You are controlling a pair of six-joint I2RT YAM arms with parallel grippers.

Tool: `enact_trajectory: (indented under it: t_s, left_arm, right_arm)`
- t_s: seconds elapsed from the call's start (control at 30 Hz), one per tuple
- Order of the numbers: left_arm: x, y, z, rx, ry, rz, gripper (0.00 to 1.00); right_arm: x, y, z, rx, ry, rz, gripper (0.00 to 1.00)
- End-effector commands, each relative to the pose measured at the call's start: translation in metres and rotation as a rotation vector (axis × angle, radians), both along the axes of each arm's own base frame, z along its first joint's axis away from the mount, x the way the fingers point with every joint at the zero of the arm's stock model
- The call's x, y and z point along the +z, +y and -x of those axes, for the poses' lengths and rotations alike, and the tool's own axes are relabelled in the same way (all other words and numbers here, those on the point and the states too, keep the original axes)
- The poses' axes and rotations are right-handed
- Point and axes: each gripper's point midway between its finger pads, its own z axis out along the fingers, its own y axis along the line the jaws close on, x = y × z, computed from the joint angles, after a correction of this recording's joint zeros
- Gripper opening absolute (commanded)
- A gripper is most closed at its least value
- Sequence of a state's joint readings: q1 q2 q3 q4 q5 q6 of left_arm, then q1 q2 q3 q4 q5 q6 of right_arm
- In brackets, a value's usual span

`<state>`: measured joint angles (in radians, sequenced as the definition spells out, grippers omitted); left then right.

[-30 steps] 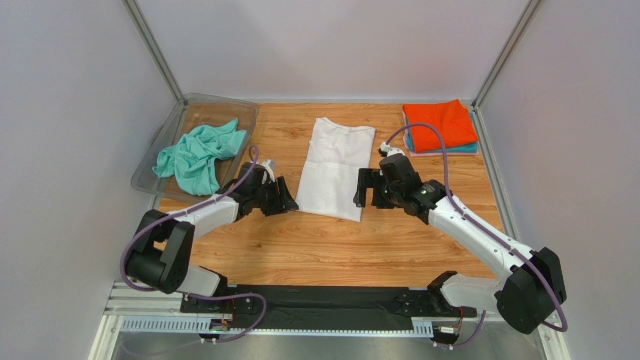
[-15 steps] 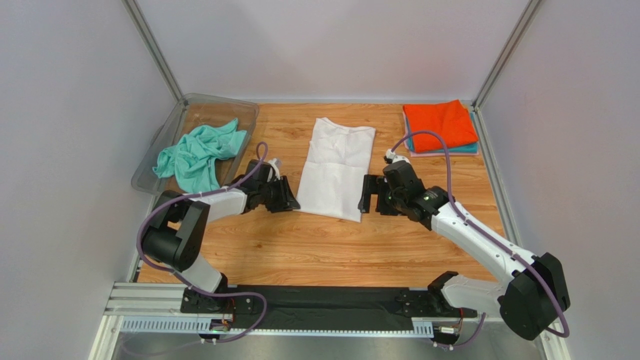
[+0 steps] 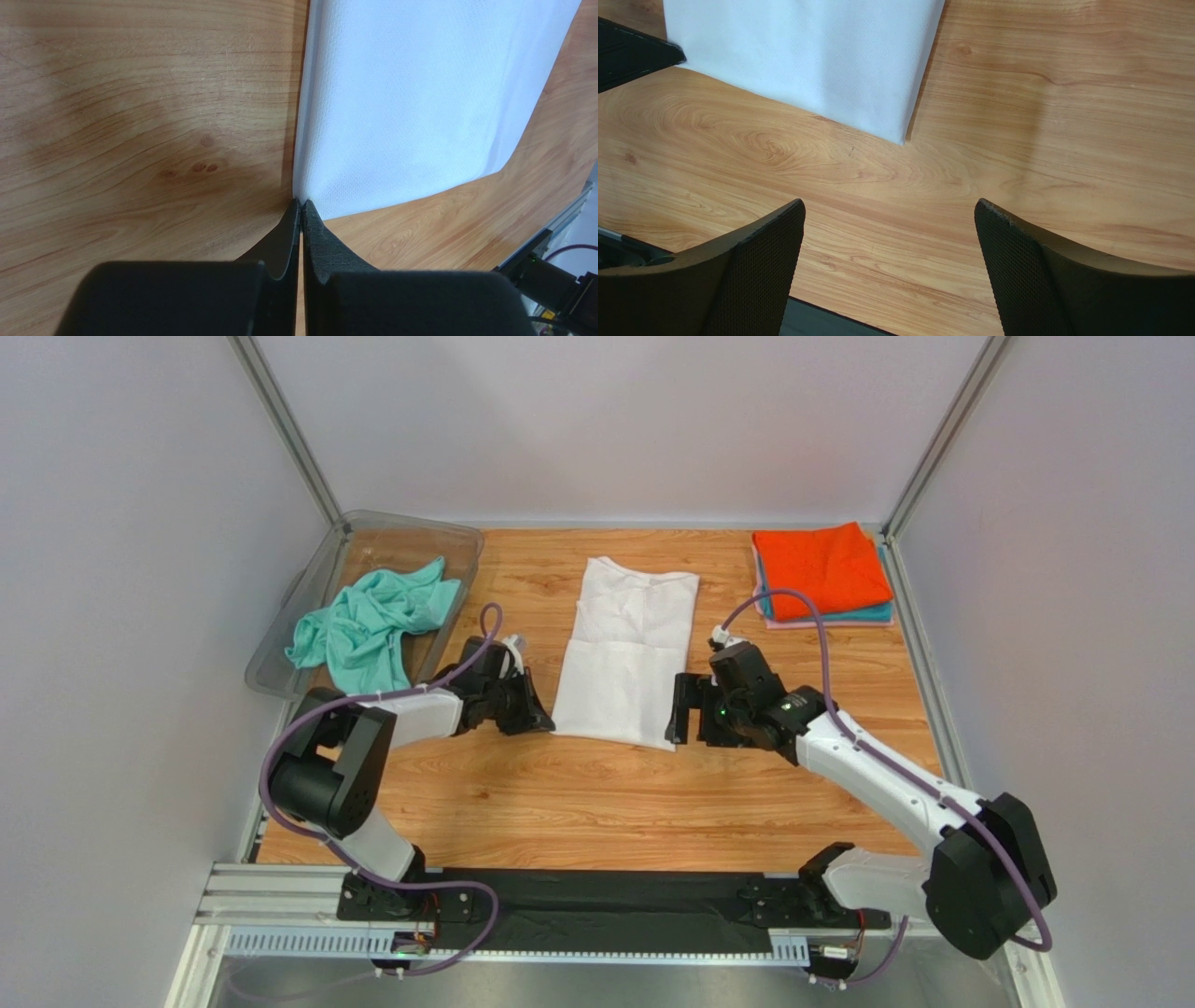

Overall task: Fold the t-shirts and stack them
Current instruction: Fold the tshirt

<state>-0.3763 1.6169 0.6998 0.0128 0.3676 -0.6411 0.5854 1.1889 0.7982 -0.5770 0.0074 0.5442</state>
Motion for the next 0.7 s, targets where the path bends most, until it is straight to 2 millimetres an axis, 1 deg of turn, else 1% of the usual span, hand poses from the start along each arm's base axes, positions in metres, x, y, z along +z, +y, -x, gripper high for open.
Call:
enact_trajectory:
  t_s: [0.0,0.03,0.07,0.13,0.17,0.23,0.27,0.3,0.37,0.4,0.5,0.6,0.67]
  left_arm:
    - [0.007,0.000,0.002,-0.010,-0.035,0.024,0.00]
    - [0.010,-0.001,0.001,-0.006,-0.040,0.032,0.00]
    - [0.009,0.000,0.003,-0.003,-0.036,0.034,0.00]
    - [0.012,0.000,0.003,0.007,-0.049,0.041,0.00]
    - [0.012,0.002,0.005,0.010,-0.051,0.038,0.00]
    - [0.013,0.003,0.005,0.012,-0.059,0.031,0.00]
    - [0.013,0.004,0.006,0.012,-0.060,0.029,0.00]
    - [0.014,0.004,0.006,0.013,-0.062,0.028,0.00]
    - [0.013,0.005,0.006,0.014,-0.059,0.024,0.00]
    - [0.013,0.005,0.007,0.013,-0.059,0.025,0.00]
    - [0.013,0.005,0.007,0.014,-0.059,0.024,0.00]
    - [0.013,0.006,0.008,0.012,-0.059,0.017,0.00]
    - [0.013,0.008,0.008,0.017,-0.061,0.012,0.00]
  right_arm:
    - [-0.012,0.013,-0.006,0.064,0.013,-0.015,0.91]
    - [-0.016,0.015,-0.007,0.079,0.021,-0.011,0.90]
    - [-0.026,0.017,-0.006,0.104,0.049,0.002,0.86]
    - [-0.032,0.022,-0.010,0.137,0.047,0.003,0.83]
    - [-0.041,0.024,-0.009,0.158,0.069,0.012,0.81]
    - [-0.047,0.026,-0.014,0.196,0.060,0.034,0.79]
    - [-0.047,0.028,-0.017,0.208,0.054,0.036,0.73]
    - [-0.055,0.028,-0.018,0.225,0.068,0.052,0.71]
    - [-0.058,0.034,-0.018,0.253,0.084,0.038,0.64]
    - [-0.064,0.036,-0.017,0.269,0.096,0.042,0.61]
    - [-0.072,0.038,-0.015,0.286,0.113,0.041,0.59]
    - [-0.078,0.038,-0.013,0.309,0.121,0.050,0.55]
    - [-0.084,0.037,-0.013,0.314,0.126,0.062,0.49]
